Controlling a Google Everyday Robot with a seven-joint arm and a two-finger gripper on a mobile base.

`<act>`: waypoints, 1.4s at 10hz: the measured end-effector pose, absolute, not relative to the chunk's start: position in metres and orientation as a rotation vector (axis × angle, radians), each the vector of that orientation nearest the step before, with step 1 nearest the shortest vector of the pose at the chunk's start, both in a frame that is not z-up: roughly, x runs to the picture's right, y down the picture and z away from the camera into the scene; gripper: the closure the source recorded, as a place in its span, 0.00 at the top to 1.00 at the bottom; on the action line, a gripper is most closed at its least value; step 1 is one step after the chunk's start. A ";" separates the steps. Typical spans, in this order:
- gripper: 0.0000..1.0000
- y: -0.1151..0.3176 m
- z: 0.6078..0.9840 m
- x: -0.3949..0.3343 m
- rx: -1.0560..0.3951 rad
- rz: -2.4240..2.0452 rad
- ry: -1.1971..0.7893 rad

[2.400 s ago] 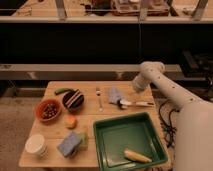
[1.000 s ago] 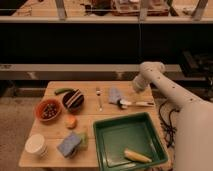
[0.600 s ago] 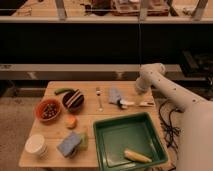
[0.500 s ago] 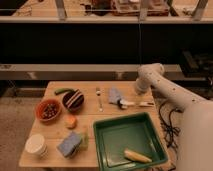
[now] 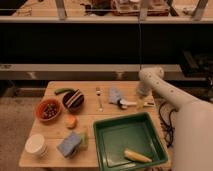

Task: Place brush in paper cup

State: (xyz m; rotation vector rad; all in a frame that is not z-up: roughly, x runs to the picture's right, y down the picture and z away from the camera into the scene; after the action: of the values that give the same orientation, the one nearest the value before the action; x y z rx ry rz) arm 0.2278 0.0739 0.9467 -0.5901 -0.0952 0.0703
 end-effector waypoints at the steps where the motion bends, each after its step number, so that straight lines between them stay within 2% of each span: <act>1: 0.59 0.077 0.948 0.230 -0.596 0.063 -0.084; 4: 0.32 0.080 0.950 0.228 -0.598 0.058 -0.031; 5: 0.17 0.080 0.951 0.227 -0.592 0.056 -0.001; 6: 0.12 0.079 0.951 0.227 -0.590 0.059 0.001; 10: 0.11 0.064 0.941 0.217 -0.554 0.032 0.046; 14: 0.11 0.019 0.893 0.182 -0.488 -0.039 0.018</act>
State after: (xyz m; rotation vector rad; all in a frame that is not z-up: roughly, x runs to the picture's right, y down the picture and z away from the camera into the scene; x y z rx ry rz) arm 0.1820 0.0194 0.8933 -0.4880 0.0183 -0.0390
